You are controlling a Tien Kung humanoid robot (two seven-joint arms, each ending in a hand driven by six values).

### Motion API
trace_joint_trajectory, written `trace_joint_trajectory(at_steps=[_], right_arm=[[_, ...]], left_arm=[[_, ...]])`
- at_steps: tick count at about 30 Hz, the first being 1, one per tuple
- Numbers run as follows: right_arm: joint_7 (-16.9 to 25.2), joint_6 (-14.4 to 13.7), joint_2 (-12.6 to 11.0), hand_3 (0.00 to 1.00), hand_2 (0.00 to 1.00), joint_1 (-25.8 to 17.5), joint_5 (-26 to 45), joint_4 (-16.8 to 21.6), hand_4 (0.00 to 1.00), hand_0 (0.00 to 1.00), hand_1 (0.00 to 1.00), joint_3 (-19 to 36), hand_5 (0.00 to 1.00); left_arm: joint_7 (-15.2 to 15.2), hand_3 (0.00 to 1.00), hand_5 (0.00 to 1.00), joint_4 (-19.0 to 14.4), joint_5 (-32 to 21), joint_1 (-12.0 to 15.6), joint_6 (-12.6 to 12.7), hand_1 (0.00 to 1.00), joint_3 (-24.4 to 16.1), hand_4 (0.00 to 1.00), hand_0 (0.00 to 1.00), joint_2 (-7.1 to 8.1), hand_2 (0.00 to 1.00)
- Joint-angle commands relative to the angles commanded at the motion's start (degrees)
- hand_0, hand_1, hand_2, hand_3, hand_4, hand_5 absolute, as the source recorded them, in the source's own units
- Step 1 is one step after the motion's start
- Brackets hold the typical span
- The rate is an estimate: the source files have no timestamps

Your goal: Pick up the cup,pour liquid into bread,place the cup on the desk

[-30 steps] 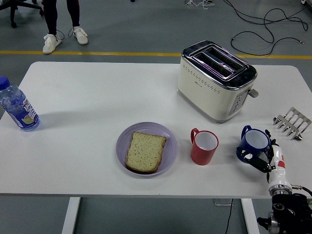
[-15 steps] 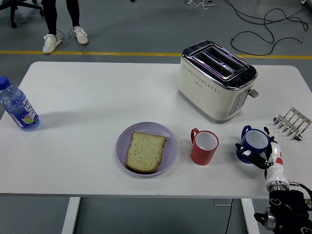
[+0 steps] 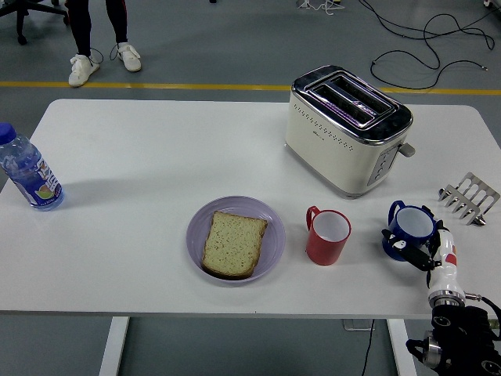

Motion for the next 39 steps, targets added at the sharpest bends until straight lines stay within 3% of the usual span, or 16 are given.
trace_joint_trajectory(at_steps=[5,6,14,23,24,25,28,29,30,35,39], right_arm=[[1.4,0.2,-0.2,0.742,0.673,-0.1,2.0,0.0,0.896,0.652,0.611,-0.5,0.085],[1.5,0.2,-0.2,0.652,0.608,-0.1,2.1,0.0,0.843,0.590,0.551,-0.6,0.080],[2.5,0.1,-1.1,0.610,0.580,-1.5,1.7,2.2,0.826,0.553,0.525,0.0,0.095],[1.4,-1.0,-3.5,0.581,0.555,-3.9,-1.4,11.1,0.818,0.505,0.498,5.6,0.102],[0.5,-1.0,-4.1,0.545,0.538,-4.1,-2.4,12.8,0.793,0.443,0.447,6.4,0.094],[0.2,-1.0,-4.4,0.545,0.538,-4.2,-2.8,13.9,0.793,0.443,0.447,6.7,0.094],[-2.0,-1.0,-5.7,0.545,0.538,-4.4,-5.7,17.4,0.793,0.443,0.447,7.9,0.094],[-4.4,-1.0,-6.8,0.545,0.538,-4.7,-7.8,19.9,0.793,0.443,0.447,8.7,0.094],[-5.7,-1.0,-7.1,0.525,0.528,-4.7,-8.9,21.4,0.743,0.361,0.387,8.8,0.050],[-16.3,-0.8,-10.0,0.525,0.528,-4.9,-17.9,31.9,0.743,0.361,0.387,10.2,0.050],[-25.3,2.4,-11.7,0.525,0.521,-4.0,-23.6,39.4,0.739,0.345,0.369,10.0,0.047]], left_arm=[[0.0,0.643,0.924,0.0,-0.3,0.0,0.0,0.709,0.2,0.400,0.669,-0.10,0.732],[0.0,0.643,0.920,0.0,-0.3,0.1,0.0,0.708,0.2,0.402,0.669,-0.11,0.733],[-0.1,0.644,0.923,0.0,0.3,1.0,-0.1,0.709,0.0,0.403,0.669,0.05,0.733],[-0.3,0.644,0.923,0.0,0.0,1.3,0.0,0.709,0.4,0.403,0.669,0.24,0.733],[-0.3,0.643,0.922,0.0,-0.1,1.2,0.0,0.708,0.4,0.403,0.668,0.25,0.733],[-0.3,0.643,0.922,0.0,-0.1,1.2,0.0,0.708,0.4,0.403,0.668,0.25,0.733],[-0.4,0.643,0.922,0.0,-0.5,1.1,0.0,0.708,0.5,0.403,0.668,0.30,0.733],[-0.5,0.643,0.922,0.0,-0.6,1.1,0.0,0.708,0.5,0.403,0.668,0.32,0.733],[-0.5,0.645,0.923,0.0,-0.6,1.0,0.0,0.707,0.5,0.405,0.667,0.32,0.732],[-0.6,0.645,0.923,0.0,-1.2,0.9,0.1,0.707,0.7,0.405,0.667,0.41,0.732],[-0.6,0.645,0.923,0.0,-1.2,0.8,0.1,0.706,0.6,0.405,0.667,0.45,0.732]])
